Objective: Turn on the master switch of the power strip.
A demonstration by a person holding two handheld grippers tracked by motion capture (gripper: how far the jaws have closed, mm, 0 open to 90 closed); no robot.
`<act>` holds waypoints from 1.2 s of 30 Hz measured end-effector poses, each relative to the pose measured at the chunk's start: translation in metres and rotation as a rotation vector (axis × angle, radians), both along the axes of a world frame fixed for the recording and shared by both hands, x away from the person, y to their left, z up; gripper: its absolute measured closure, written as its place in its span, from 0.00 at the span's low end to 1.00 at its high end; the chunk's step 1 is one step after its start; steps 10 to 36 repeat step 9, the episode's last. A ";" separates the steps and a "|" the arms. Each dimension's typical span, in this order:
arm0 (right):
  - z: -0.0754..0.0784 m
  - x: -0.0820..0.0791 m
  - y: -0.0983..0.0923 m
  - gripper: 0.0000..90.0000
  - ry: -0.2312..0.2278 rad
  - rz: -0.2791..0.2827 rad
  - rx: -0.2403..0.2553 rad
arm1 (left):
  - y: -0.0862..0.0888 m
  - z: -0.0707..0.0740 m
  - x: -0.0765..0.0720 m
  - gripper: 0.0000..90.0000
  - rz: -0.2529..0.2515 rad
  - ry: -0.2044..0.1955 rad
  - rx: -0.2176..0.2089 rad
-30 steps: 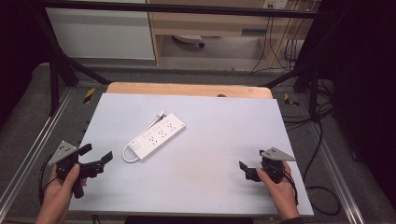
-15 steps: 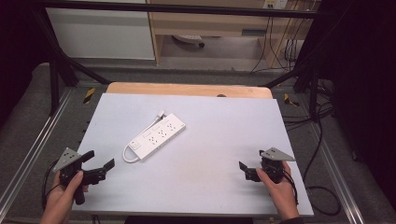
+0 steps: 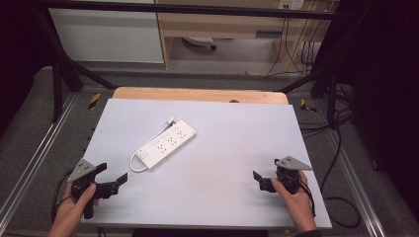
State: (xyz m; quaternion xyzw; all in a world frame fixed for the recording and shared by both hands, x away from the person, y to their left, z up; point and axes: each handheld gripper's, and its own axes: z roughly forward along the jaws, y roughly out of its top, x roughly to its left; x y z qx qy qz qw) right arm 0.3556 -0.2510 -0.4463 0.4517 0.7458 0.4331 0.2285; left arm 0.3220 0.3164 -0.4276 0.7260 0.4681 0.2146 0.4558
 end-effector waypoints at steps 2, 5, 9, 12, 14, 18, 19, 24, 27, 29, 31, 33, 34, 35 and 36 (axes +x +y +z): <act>-0.001 0.000 0.000 0.04 0.005 -0.003 -0.003 | -0.003 -0.002 0.000 0.09 -0.009 0.007 0.007; -0.003 0.001 0.000 0.04 0.021 -0.012 -0.023 | -0.009 -0.005 0.001 0.09 -0.032 0.023 0.029; -0.009 0.007 0.002 0.03 0.049 -0.027 -0.057 | -0.015 -0.009 0.002 0.09 -0.052 0.035 0.049; -0.009 0.007 0.002 0.03 0.049 -0.027 -0.057 | -0.015 -0.009 0.002 0.09 -0.052 0.035 0.049; -0.009 0.007 0.002 0.03 0.049 -0.027 -0.057 | -0.015 -0.009 0.002 0.09 -0.052 0.035 0.049; -0.009 0.007 0.002 0.03 0.049 -0.027 -0.057 | -0.015 -0.009 0.002 0.09 -0.052 0.035 0.049; -0.009 0.007 0.002 0.03 0.049 -0.027 -0.057 | -0.015 -0.009 0.002 0.09 -0.052 0.035 0.049; -0.009 0.007 0.002 0.03 0.049 -0.027 -0.057 | -0.015 -0.009 0.002 0.09 -0.052 0.035 0.049; -0.009 0.007 0.002 0.03 0.049 -0.027 -0.057 | -0.015 -0.009 0.002 0.09 -0.052 0.035 0.049; -0.009 0.007 0.002 0.03 0.049 -0.027 -0.057 | -0.015 -0.009 0.002 0.09 -0.052 0.035 0.049; -0.009 0.007 0.002 0.03 0.049 -0.027 -0.057 | -0.015 -0.009 0.002 0.09 -0.052 0.035 0.049; -0.009 0.007 0.002 0.03 0.049 -0.027 -0.057 | -0.015 -0.009 0.002 0.09 -0.052 0.035 0.049; -0.009 0.007 0.002 0.03 0.049 -0.027 -0.057 | -0.015 -0.009 0.002 0.09 -0.052 0.035 0.049; -0.009 0.007 0.002 0.03 0.049 -0.027 -0.057 | -0.015 -0.009 0.002 0.09 -0.052 0.035 0.049; -0.009 0.007 0.002 0.03 0.049 -0.027 -0.057 | -0.015 -0.009 0.002 0.09 -0.052 0.035 0.049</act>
